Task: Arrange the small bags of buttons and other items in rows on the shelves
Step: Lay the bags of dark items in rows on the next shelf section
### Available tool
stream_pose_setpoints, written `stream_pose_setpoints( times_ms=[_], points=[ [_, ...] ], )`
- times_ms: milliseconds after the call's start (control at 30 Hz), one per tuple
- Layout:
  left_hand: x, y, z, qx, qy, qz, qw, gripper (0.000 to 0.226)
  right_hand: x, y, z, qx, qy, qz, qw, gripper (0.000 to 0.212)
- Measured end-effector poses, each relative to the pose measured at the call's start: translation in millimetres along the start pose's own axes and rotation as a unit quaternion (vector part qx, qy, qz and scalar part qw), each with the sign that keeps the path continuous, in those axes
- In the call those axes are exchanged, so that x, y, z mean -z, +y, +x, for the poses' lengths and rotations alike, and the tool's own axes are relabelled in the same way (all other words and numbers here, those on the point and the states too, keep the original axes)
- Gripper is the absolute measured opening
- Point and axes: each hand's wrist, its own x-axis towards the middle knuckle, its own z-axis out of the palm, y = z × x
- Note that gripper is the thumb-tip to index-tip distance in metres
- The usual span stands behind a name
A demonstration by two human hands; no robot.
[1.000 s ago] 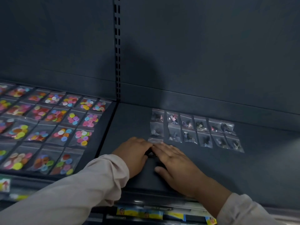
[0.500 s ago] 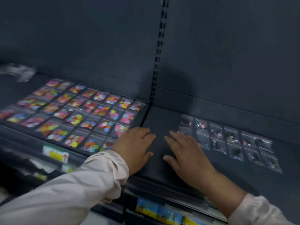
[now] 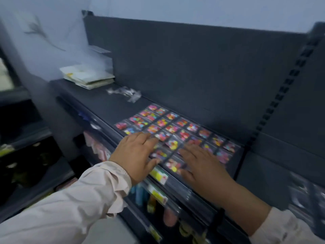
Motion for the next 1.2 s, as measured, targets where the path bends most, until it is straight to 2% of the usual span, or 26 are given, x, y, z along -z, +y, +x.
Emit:
stream_pose_setpoints(
  times_ms=[100, 400, 567, 800, 1033, 1200],
  points=[
    [7, -64, -6, 0.019, 0.014, 0.008, 1.000, 0.061, 2, -38, 53, 0.016, 0.010, -0.020, 1.000, 0.062],
    [25, -252, 12, 0.045, -0.008, 0.016, 0.999, 0.065, 2, -135, 202, -0.006, 0.068, 0.003, 0.998, 0.050],
    [24, -312, 52, 0.049, -0.023, -0.023, 0.998, 0.064, 4, -160, 267, -0.086, 0.061, 0.071, 0.992, 0.048],
    [4, -357, 132, 0.105, -0.017, -0.089, 0.990, 0.061, -2, -133, 374, -0.216, 0.071, 0.175, 0.958, 0.039],
    [-35, -399, 215, 0.167, -0.027, -0.116, 0.979, 0.055, -29, -87, 467, -0.321, 0.072, 0.307, 0.893, 0.023],
    [-65, -433, 284, 0.192, -0.062, -0.139, 0.969, 0.048, -52, -66, 505, -0.400, 0.070, 0.308, 0.860, 0.028]
  ],
)
